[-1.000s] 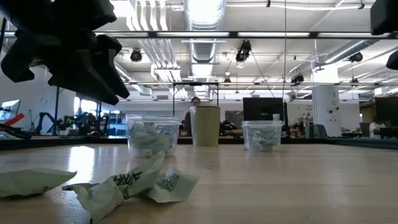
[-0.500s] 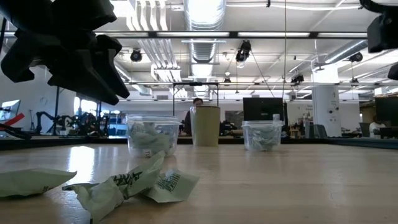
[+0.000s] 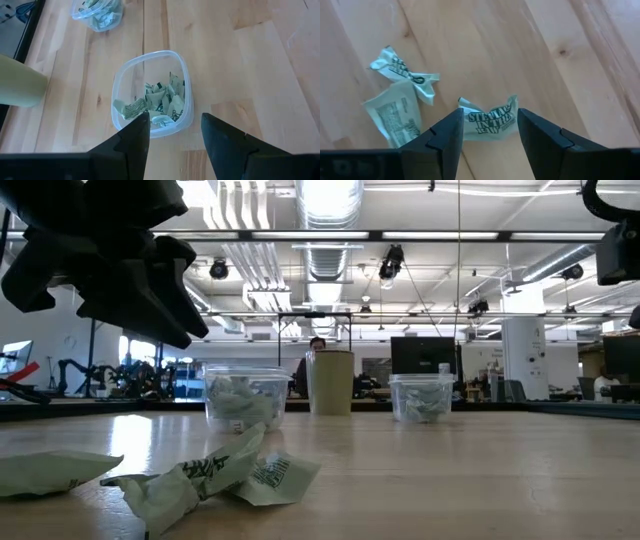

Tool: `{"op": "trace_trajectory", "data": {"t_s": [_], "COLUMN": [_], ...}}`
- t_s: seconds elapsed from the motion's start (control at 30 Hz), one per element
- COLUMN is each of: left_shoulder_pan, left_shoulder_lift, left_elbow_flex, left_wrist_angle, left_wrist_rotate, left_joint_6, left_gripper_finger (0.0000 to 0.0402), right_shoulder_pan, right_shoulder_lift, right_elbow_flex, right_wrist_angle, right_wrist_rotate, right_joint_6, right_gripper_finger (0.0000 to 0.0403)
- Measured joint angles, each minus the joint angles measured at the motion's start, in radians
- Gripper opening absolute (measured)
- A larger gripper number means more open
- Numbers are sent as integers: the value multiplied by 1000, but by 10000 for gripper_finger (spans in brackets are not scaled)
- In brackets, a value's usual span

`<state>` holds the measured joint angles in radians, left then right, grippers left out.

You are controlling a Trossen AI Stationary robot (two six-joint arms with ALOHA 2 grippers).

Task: Pick and place Stevia / Truvia into bins
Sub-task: Put the green stevia packet into the right transparent container

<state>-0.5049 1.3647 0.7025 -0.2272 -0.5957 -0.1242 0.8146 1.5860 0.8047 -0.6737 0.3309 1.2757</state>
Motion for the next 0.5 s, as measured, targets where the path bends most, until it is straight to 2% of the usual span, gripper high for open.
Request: {"op": "trace_trajectory", "data": {"t_s": [0.27,0.37,0.5], "left_shoulder_pan": [0,0,0], "left_shoulder_lift": [0,0,0], "left_elbow_flex": [0,0,0], "left_wrist_angle": [0,0,0], "left_wrist_rotate": [0,0,0], "left_joint_6": [0,0,0], "left_gripper_finger": [162,162,162], "right_shoulder_pan": [0,0,0], "right_shoulder_lift": [0,0,0], "right_elbow_flex": [-16,-16,-15], "right_wrist_angle": [1,1,2], "right_wrist_rotate": [0,-1,-14], "right_joint_6": [-17,-34,-70], "right_gripper_finger": [163,137,79]}}
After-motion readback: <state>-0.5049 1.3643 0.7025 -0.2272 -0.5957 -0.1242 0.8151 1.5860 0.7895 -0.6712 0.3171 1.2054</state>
